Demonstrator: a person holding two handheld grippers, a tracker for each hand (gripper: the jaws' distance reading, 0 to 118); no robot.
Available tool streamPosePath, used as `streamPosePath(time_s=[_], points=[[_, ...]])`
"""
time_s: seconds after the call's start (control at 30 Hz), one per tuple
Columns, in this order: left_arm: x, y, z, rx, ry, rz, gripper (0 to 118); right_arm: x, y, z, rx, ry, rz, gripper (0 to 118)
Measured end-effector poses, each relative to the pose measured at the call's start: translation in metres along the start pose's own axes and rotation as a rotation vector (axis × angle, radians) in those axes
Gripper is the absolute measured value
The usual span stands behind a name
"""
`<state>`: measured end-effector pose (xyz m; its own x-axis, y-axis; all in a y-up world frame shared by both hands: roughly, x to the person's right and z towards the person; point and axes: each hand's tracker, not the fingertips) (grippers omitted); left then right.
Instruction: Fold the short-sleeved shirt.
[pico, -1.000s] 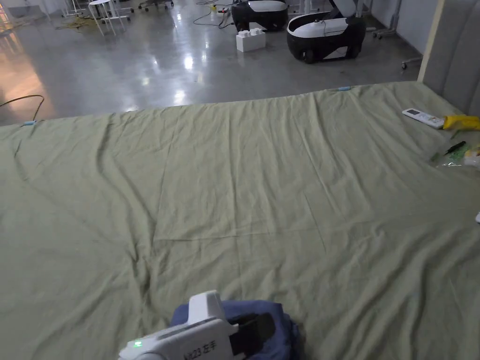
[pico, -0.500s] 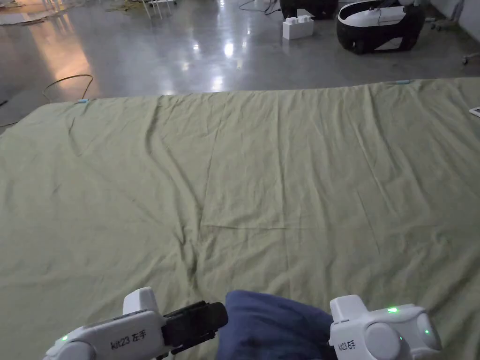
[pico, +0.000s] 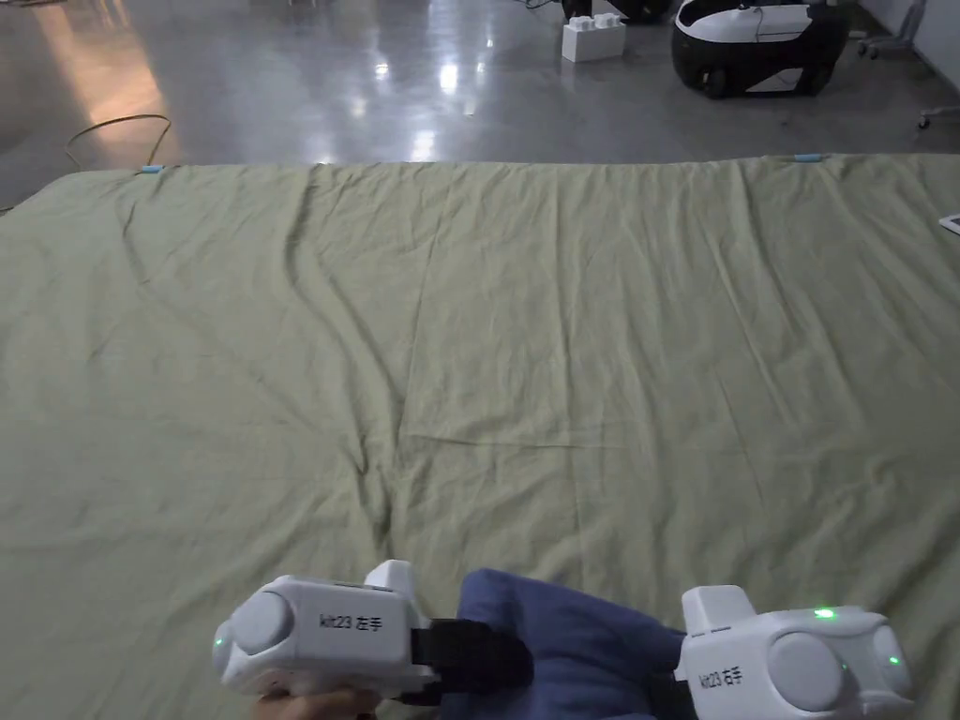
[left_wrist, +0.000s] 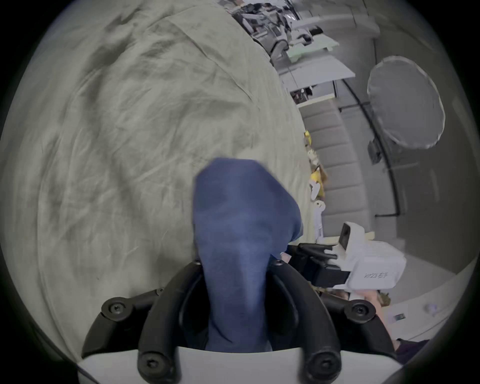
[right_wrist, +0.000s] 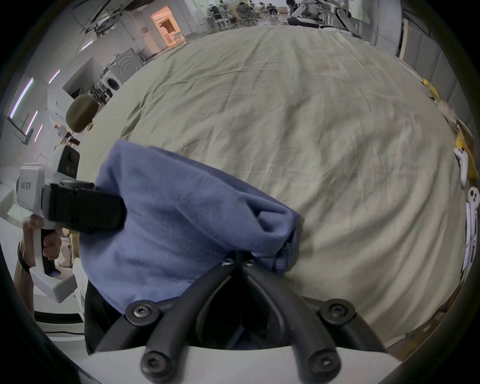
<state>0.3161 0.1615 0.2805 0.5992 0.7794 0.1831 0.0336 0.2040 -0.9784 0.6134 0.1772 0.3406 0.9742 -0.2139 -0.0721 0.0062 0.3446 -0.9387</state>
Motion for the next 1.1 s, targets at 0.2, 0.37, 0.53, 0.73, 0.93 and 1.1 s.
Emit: streamPosePath(time_s=[0.2,0.37,0.53,0.73,0.93,1.1], points=[[-0.008,0.014,0.071,0.191,-0.144,0.139,25,-0.009,0.002,0.04,0.137,0.164,-0.03,0],[-0.051,0.035,0.195,0.321,0.081,0.066,25,-0.013,-0.002,0.069,0.247,0.231,-0.074,0],[-0.104,0.064,0.296,0.318,0.532,0.105,25,-0.012,-0.022,0.065,0.259,0.289,-0.098,0],[-0.102,0.062,0.278,0.302,0.961,0.101,60,-0.008,-0.042,0.06,0.217,0.228,-0.097,0],[-0.013,0.032,0.3,0.536,0.977,-0.121,65,0.008,-0.059,0.095,0.308,0.186,-0.141,0],[0.071,-0.011,0.325,0.685,0.699,-0.344,65,0.01,-0.077,0.144,0.465,0.148,-0.153,0]])
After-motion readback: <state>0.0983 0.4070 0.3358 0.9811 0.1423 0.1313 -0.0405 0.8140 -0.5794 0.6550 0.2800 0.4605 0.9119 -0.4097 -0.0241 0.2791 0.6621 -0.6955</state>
